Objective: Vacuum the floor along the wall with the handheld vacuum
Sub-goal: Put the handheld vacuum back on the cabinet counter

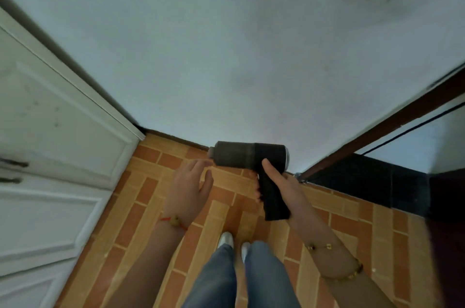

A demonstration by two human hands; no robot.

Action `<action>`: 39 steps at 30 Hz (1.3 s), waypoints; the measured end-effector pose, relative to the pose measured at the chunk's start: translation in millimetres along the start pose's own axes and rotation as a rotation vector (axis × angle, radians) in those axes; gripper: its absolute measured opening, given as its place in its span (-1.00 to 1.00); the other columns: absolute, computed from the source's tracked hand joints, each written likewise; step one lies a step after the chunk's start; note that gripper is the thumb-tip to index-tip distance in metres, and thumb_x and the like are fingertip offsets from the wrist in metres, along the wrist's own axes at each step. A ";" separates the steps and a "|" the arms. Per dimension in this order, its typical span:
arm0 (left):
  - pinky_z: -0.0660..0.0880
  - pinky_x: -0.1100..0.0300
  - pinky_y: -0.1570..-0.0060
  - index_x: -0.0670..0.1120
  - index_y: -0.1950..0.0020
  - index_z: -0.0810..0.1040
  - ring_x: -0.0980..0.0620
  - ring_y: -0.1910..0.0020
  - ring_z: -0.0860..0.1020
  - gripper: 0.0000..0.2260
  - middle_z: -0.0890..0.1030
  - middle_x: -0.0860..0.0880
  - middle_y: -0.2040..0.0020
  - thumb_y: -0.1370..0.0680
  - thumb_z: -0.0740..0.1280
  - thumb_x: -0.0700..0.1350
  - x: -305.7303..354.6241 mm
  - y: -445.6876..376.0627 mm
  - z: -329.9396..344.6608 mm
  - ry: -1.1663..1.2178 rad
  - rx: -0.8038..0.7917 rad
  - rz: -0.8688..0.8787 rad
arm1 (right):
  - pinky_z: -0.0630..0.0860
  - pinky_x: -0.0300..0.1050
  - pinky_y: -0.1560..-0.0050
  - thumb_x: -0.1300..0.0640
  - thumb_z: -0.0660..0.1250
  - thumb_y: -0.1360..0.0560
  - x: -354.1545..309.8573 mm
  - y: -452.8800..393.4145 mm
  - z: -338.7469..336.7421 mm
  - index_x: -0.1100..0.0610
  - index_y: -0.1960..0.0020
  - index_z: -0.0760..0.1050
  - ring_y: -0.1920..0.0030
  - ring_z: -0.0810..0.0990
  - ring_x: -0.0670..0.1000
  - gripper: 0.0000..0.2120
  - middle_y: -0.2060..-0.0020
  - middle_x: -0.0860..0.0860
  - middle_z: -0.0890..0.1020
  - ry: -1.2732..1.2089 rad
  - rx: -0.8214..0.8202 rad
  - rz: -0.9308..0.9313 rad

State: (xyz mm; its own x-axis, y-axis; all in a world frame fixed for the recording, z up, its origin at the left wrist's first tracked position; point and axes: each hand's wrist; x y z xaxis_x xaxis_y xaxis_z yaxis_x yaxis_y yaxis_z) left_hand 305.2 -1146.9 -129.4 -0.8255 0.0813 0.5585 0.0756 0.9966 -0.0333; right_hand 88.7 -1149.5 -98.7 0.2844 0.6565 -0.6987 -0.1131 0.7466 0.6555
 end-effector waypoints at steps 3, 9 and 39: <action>0.52 0.03 0.09 -0.16 -0.10 0.59 -0.09 0.06 0.59 -0.62 0.62 -0.10 0.02 -0.58 0.10 0.04 18.3 11.7 -26.3 0.017 0.025 -0.045 | 0.53 -0.10 0.32 -0.12 0.45 -0.37 -18.6 24.4 15.2 0.21 0.20 0.63 0.40 0.56 0.07 -0.64 0.35 0.15 0.62 0.068 -0.058 0.016; 0.55 -0.01 0.03 -0.06 -0.22 0.57 -0.07 -0.01 0.61 -0.79 0.63 -0.05 -0.13 -0.63 0.24 -0.08 48.1 46.6 -44.0 -0.071 0.178 -0.211 | 0.52 -0.09 0.30 -0.19 0.43 -0.31 -51.0 33.7 20.8 0.35 -0.04 0.60 0.35 0.56 0.06 -0.39 0.27 0.17 0.62 0.218 -0.217 0.023; 0.54 0.07 0.10 -0.10 -0.15 0.61 -0.11 0.06 0.62 -0.83 0.65 -0.04 -0.08 -0.59 0.30 -0.22 190.3 345.4 28.4 -0.077 0.962 -1.271 | 0.53 -0.15 0.29 -0.21 0.44 -0.35 49.4 125.9 49.1 0.19 -0.01 0.61 0.34 0.56 0.01 -0.51 0.27 0.10 0.62 0.907 -0.978 0.438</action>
State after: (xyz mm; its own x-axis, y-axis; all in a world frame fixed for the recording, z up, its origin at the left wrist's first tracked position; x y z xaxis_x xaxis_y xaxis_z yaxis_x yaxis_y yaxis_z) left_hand 158.3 -786.8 -58.1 -0.1012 -0.8011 0.5899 -0.9934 0.0493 -0.1034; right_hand 135.3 -1028.4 -36.6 -0.6091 0.4119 -0.6777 -0.7464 -0.0089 0.6654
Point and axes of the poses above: each hand's wrist, its own y-axis away from the middle knuckle, its own z-axis out of the palm, x = y × z
